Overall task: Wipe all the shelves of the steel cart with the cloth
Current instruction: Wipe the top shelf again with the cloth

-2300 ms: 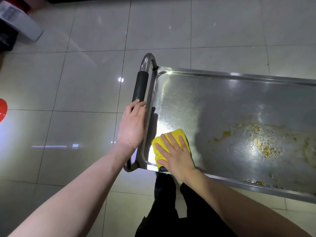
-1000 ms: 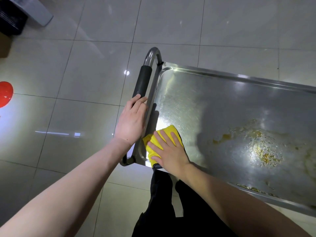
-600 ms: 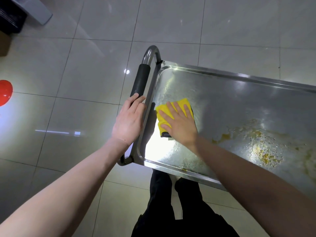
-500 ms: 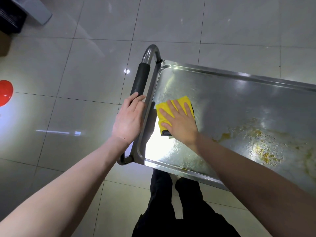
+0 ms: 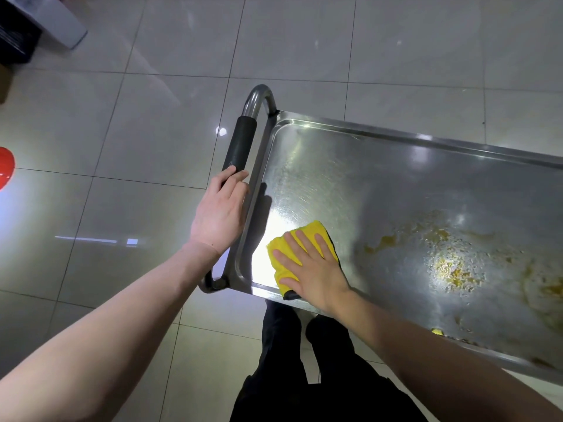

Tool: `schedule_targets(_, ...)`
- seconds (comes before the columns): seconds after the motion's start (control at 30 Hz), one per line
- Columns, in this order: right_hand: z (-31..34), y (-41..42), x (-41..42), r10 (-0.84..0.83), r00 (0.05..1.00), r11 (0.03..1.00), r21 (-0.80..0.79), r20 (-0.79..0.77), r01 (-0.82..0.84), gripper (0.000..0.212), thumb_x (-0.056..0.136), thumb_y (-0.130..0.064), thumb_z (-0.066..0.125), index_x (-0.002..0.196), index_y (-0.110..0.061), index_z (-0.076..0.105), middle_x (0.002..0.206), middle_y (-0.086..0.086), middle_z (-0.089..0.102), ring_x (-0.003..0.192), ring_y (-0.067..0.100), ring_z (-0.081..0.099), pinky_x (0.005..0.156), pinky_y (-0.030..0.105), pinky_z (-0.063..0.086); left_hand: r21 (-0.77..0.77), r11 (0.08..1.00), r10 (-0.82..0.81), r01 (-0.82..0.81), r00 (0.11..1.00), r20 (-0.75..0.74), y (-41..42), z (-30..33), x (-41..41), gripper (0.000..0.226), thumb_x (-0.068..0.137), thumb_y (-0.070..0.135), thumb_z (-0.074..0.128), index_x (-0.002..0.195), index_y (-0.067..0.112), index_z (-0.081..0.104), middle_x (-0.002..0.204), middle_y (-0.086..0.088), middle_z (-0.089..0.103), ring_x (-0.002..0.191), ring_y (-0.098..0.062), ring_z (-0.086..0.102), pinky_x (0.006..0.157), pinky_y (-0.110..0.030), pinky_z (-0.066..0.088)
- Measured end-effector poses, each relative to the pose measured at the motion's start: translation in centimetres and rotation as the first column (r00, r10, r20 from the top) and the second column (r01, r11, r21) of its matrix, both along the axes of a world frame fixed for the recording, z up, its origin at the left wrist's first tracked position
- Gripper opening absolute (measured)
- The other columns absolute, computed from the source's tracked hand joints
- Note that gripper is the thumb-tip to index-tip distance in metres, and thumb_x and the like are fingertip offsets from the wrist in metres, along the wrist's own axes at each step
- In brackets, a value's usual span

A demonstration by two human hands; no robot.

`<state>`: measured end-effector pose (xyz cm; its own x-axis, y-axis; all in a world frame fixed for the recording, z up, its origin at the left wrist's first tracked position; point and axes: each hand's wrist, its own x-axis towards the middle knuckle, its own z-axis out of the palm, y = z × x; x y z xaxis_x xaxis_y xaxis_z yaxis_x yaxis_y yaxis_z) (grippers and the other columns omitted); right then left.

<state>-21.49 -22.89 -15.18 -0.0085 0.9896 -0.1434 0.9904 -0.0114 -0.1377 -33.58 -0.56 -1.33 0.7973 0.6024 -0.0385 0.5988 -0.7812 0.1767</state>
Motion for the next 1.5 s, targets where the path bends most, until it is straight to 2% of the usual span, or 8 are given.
schedule_targets(0.13,-0.2,-0.2,1.9,0.065,0.998,0.998,0.008,0.004,-0.065,0.065,0.104,-0.067,0.035,0.163,-0.042,0.026,0.175,0.003,0.011,0.161,0.03,0.009,0.127,0.057,0.008,0.021,1.0,-0.003,0.004,0.999,-0.032,-0.3,0.0,0.0,0.025,0.089,-0.01,0.054,0.11,0.003,0.061,0.145,-0.01,0.055,0.143,-0.032,0.036,0.103,-0.041,0.049)
schedule_targets(0.3,-0.3,1.9,5.8,-0.027,0.999,0.998,-0.059,0.039,0.029,0.065,0.102,-0.067,0.013,0.163,-0.046,0.02,0.173,-0.001,0.002,0.161,0.027,0.002,0.126,0.054,-0.01,0.037,0.999,0.01,-0.008,0.999,-0.043,-0.3,-0.3,0.2,0.024,0.093,-0.008,0.051,0.112,0.003,0.061,0.146,-0.01,0.054,0.144,-0.03,0.033,0.106,-0.041,0.047)
schedule_targets(0.47,0.1,4.9,10.0,-0.151,0.989,0.989,0.004,-0.002,0.151,0.062,0.105,-0.064,0.026,0.162,-0.04,0.032,0.172,0.006,0.022,0.158,0.033,0.019,0.127,0.059,0.01,0.038,0.999,0.028,-0.026,0.998,-0.054,-0.3,-0.4,0.3,0.022,0.095,-0.004,0.047,0.111,0.004,0.06,0.147,-0.008,0.053,0.145,-0.029,0.032,0.103,-0.044,0.05)
schedule_targets(0.87,-0.4,3.9,6.4,-0.184,0.983,0.982,0.024,-0.02,0.185,0.065,0.105,-0.066,0.028,0.163,-0.039,0.028,0.174,0.007,0.014,0.16,0.034,0.01,0.127,0.06,0.004,0.047,0.998,0.03,-0.028,0.998,-0.053,0.2,-0.9,0.3,0.021,0.095,-0.002,0.046,0.111,0.007,0.057,0.146,-0.007,0.052,0.143,-0.031,0.032,0.098,-0.047,0.052)
schedule_targets(1.1,-0.8,-0.4,0.2,-0.083,0.996,0.996,-0.024,0.034,0.084,0.068,0.102,-0.069,0.018,0.164,-0.043,0.014,0.172,0.001,-0.009,0.161,0.03,-0.005,0.125,0.056,-0.014,0.078,0.997,0.014,-0.008,0.997,-0.071,0.6,-1.0,0.3,0.024,0.096,-0.001,0.052,0.118,0.006,0.059,0.145,-0.007,0.053,0.143,-0.031,0.031,0.101,-0.043,0.051)
schedule_targets(1.17,-0.8,-1.3,0.0,-0.062,0.997,0.998,0.0,0.044,0.062,0.067,0.102,-0.069,0.02,0.164,-0.043,0.018,0.173,0.001,-0.004,0.161,0.03,-0.003,0.126,0.055,-0.011,0.084,0.996,0.005,0.001,0.998,-0.065,0.5,-1.0,0.3,0.025,0.096,-0.002,0.052,0.119,0.005,0.059,0.144,-0.009,0.053,0.143,-0.033,0.032,0.103,-0.043,0.05)
schedule_targets(1.33,-0.9,-3.4,0.9,-0.056,0.998,0.974,0.218,-0.001,0.055,0.06,0.104,-0.067,0.04,0.158,-0.04,0.041,0.171,0.004,0.026,0.159,0.028,0.022,0.127,0.056,0.019,0.141,0.99,-0.017,0.03,0.996,-0.091,0.5,-0.8,0.1,0.026,0.098,0.001,0.052,0.123,0.003,0.059,0.144,-0.012,0.053,0.143,-0.033,0.031,0.114,-0.038,0.038)
schedule_targets(1.5,-1.0,-4.3,2.8,-0.021,1.0,0.961,0.277,-0.002,0.021,0.056,0.102,-0.064,0.048,0.153,-0.04,0.05,0.168,0.003,0.035,0.155,0.029,0.033,0.125,0.057,0.024,0.137,0.99,-0.033,0.043,0.996,-0.079,-0.1,-0.9,0.1,0.03,0.098,-0.003,0.049,0.127,0.0,0.057,0.146,-0.015,0.052,0.144,-0.034,0.029,0.116,-0.042,0.038)
